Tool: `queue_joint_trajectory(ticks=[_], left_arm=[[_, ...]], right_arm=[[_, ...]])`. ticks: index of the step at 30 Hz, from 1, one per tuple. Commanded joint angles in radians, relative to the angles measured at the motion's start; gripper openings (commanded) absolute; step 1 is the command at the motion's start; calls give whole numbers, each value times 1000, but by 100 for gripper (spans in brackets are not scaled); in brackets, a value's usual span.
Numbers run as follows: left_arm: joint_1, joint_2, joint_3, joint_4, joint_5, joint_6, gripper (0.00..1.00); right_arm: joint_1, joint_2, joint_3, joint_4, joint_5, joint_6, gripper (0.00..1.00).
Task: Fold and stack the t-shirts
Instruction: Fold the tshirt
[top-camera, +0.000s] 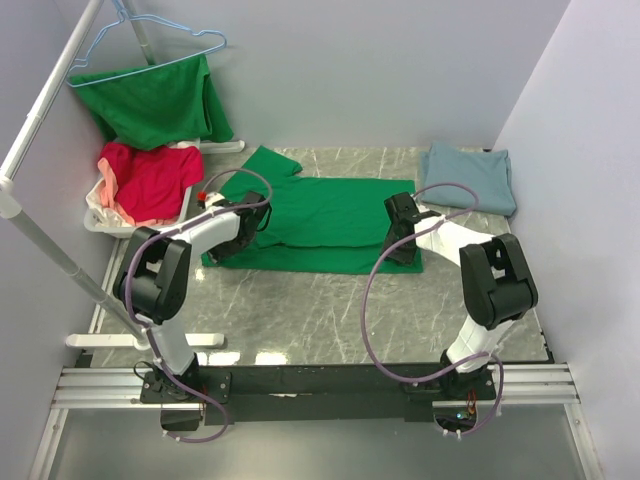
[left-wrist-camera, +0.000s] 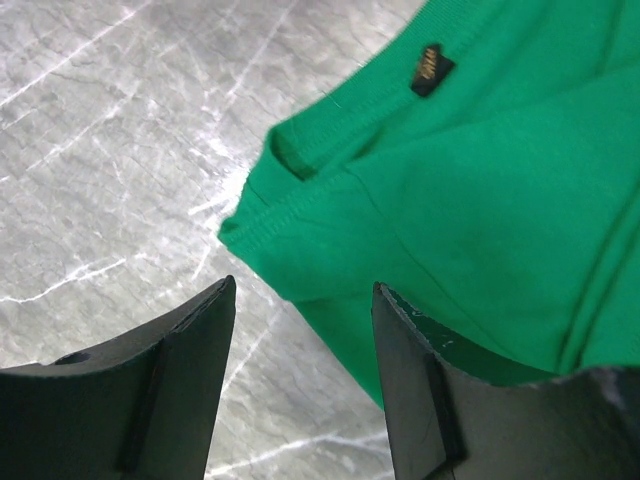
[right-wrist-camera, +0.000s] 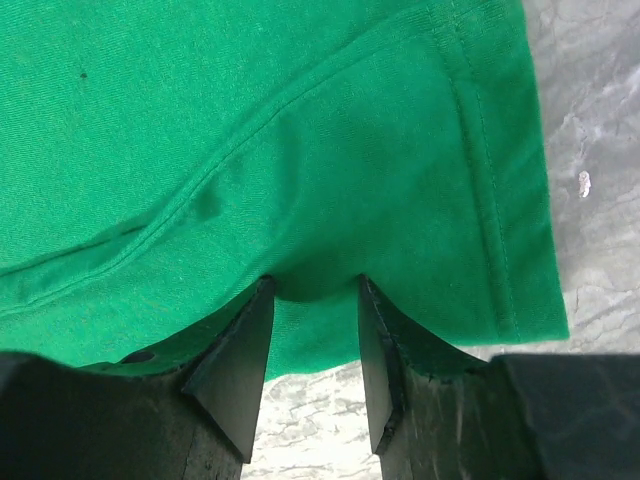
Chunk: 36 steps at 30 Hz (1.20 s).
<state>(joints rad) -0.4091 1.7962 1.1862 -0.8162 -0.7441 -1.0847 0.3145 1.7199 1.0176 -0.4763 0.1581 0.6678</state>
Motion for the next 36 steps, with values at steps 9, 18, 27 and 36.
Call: queue_joint_trajectory(ticks=[9,18,27,36], left_arm=[[33,129,69,-116,-86,-58,63],[39,207,78,-247,-156,-156,64],[39,85,-6,-230,-166,-204,65],[39,111,18,-305,-179,-261,65]], right_arm=[[-6,92,88,-116,96,-82,52],[-23,70,73,-182,121,-122,55],[-40,69,76,-255,190,-116,57],[-63,67,70,-301,270,-103,58]])
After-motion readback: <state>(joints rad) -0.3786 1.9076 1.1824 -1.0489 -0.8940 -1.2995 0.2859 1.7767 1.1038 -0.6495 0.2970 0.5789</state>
